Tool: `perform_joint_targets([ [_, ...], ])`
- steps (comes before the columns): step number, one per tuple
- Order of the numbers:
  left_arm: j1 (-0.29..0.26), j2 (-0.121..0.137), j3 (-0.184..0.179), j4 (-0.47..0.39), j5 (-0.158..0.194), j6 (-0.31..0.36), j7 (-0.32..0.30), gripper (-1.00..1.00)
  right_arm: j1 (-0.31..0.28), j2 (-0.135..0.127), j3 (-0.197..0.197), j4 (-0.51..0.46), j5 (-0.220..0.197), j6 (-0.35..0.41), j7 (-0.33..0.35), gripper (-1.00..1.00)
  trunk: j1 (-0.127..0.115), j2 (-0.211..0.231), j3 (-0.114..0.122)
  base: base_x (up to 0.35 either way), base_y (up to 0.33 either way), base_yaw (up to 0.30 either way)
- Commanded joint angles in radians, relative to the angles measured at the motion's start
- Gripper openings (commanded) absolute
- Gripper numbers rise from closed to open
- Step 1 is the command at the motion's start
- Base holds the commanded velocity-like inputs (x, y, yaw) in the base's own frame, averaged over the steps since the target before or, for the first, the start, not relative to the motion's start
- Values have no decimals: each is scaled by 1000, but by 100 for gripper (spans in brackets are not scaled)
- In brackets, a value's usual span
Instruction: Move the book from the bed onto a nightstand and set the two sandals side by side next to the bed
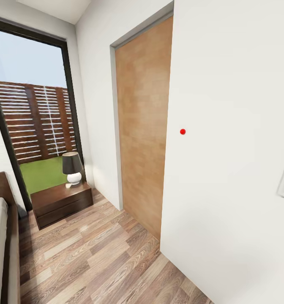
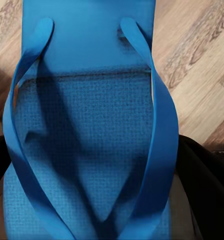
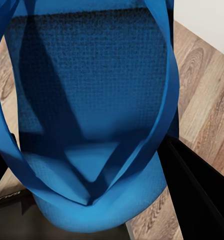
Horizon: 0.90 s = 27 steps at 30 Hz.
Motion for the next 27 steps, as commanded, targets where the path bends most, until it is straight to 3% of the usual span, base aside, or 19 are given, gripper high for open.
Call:
perform_joint_targets([
  [1, 0, 0, -8, 1, 5, -3, 4, -100, 0, 0, 8, -2, -11, -3, -6, -100, 0, -1, 0, 0, 0, 0],
  [17, 5, 0, -9, 2, 5, -3, 4, -100, 6, -1, 8, -3, -11, -3, -5, -100, 0, -1, 0, 0, 0, -185],
  [27, 5, -1, -9, 2, 5, -3, 4, -100, 6, 1, 8, -5, -10, -3, -4, -100, 0, -1, 0, 0, 0, -45],
])
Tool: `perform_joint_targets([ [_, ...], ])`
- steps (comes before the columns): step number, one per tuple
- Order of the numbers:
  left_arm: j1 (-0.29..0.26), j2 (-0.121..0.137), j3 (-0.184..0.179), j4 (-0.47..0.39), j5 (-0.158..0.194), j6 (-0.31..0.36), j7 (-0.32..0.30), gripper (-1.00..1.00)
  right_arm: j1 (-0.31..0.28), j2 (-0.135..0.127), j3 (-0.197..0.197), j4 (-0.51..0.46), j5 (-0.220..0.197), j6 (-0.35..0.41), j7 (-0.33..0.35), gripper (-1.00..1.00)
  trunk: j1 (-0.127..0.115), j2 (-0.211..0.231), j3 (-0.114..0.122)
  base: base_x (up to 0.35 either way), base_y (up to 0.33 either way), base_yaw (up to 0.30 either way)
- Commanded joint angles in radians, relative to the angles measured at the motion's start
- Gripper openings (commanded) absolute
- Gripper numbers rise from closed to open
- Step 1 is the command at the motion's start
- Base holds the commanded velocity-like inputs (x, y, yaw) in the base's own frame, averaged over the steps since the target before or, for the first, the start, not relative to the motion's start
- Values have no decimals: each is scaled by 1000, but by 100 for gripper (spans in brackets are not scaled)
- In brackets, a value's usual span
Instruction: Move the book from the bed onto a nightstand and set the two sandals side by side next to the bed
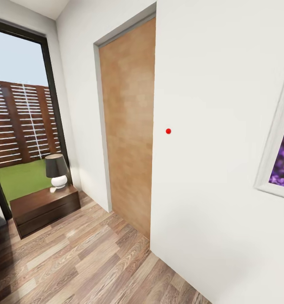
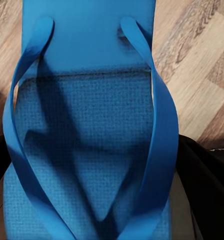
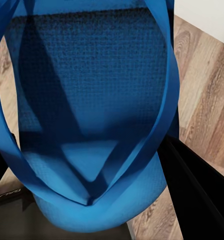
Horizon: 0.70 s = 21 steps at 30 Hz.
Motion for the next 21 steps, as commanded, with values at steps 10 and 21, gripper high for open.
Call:
perform_joint_targets([
  [10, -1, 1, -8, 1, 6, -4, 4, -100, 0, 3, 8, -2, -11, -3, -6, -100, 0, -1, 0, 52, 0, -2],
  [21, 1, -1, -8, 2, 6, -6, 4, -100, 0, 4, 8, -1, -11, -3, -6, -100, 0, -1, 0, 39, 0, 0],
])
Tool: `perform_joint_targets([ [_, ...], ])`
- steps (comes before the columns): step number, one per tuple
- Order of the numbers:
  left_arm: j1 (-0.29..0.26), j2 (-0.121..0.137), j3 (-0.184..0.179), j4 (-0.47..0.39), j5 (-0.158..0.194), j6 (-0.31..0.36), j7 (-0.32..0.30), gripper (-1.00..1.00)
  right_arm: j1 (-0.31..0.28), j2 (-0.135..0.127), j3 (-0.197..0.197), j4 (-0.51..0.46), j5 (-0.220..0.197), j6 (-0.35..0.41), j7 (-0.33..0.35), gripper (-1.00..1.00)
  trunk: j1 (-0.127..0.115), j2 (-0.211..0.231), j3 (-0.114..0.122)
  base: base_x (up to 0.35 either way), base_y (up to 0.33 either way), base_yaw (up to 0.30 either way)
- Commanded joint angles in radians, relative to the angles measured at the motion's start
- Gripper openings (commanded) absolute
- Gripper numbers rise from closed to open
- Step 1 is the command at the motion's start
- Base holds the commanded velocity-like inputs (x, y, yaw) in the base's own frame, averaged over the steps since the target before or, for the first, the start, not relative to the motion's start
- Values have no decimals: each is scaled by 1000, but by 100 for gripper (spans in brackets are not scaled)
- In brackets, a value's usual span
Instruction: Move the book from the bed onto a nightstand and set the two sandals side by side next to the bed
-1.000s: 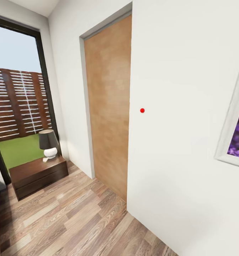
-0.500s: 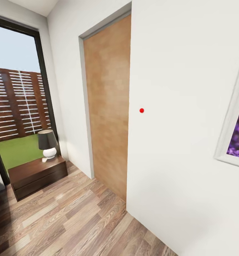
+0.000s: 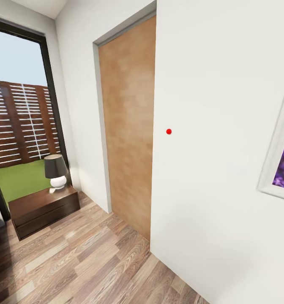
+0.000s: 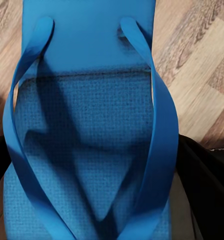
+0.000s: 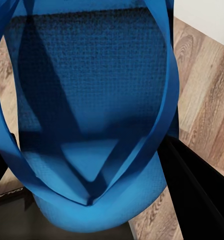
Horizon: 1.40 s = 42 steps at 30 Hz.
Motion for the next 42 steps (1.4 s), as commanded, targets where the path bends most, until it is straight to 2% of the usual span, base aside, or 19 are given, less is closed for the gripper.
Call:
perform_joint_targets([
  [1, 0, 0, -8, 1, 6, -4, 4, -100, 0, 0, 8, -1, -11, -4, -5, -100, 0, -1, 0, 4, 0, 0],
  [19, 9, -1, -8, 1, 6, -9, 4, -100, 0, 1, 8, -1, -10, -4, -5, -100, 0, -1, -1, 0, 0, 0],
  [42, 12, 0, -9, 0, 6, -13, 4, -100, 0, 0, 8, -1, -5, -2, -4, -100, 0, -1, -36, 0, 0, 0],
])
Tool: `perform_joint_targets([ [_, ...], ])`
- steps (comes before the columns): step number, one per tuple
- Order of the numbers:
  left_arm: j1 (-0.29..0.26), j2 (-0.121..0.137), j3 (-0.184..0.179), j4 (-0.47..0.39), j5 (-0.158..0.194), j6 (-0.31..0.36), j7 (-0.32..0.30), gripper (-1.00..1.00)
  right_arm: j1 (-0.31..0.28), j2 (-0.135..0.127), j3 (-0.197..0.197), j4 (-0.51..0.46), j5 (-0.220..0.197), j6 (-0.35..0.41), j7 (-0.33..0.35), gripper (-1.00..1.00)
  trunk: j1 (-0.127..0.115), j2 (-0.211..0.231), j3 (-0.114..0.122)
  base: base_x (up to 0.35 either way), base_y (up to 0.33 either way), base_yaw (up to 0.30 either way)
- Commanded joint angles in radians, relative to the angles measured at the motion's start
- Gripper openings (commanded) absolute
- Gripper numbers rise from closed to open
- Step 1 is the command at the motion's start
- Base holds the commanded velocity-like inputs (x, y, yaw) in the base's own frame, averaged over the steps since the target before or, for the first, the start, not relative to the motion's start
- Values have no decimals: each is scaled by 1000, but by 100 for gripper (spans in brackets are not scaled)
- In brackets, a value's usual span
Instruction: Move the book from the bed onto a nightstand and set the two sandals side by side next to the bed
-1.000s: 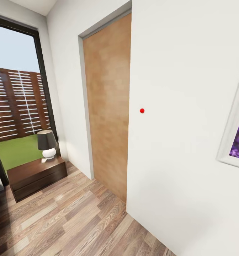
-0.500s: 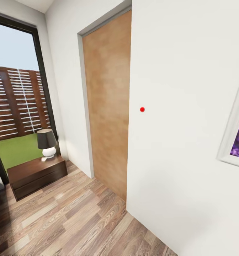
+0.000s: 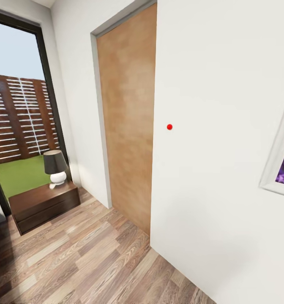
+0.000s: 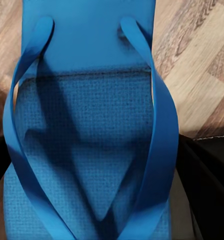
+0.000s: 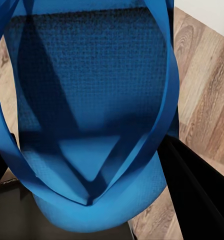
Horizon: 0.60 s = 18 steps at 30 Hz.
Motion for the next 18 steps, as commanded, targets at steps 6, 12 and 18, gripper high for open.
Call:
perform_joint_targets([
  [6, 0, 0, -8, 1, 6, -4, 4, -100, 0, 0, 8, -1, -11, -4, -5, -100, 0, -1, -10, 0, 0, 0],
  [12, 0, 0, -8, 1, 6, -4, 3, -100, 0, 0, 8, -1, -11, -4, -5, -100, 0, -1, -20, 0, 0, 0],
  [18, 0, 0, -8, 1, 6, -5, 3, -100, 0, 0, 8, -1, -11, -4, -5, -100, 0, -1, -30, 0, 0, 0],
])
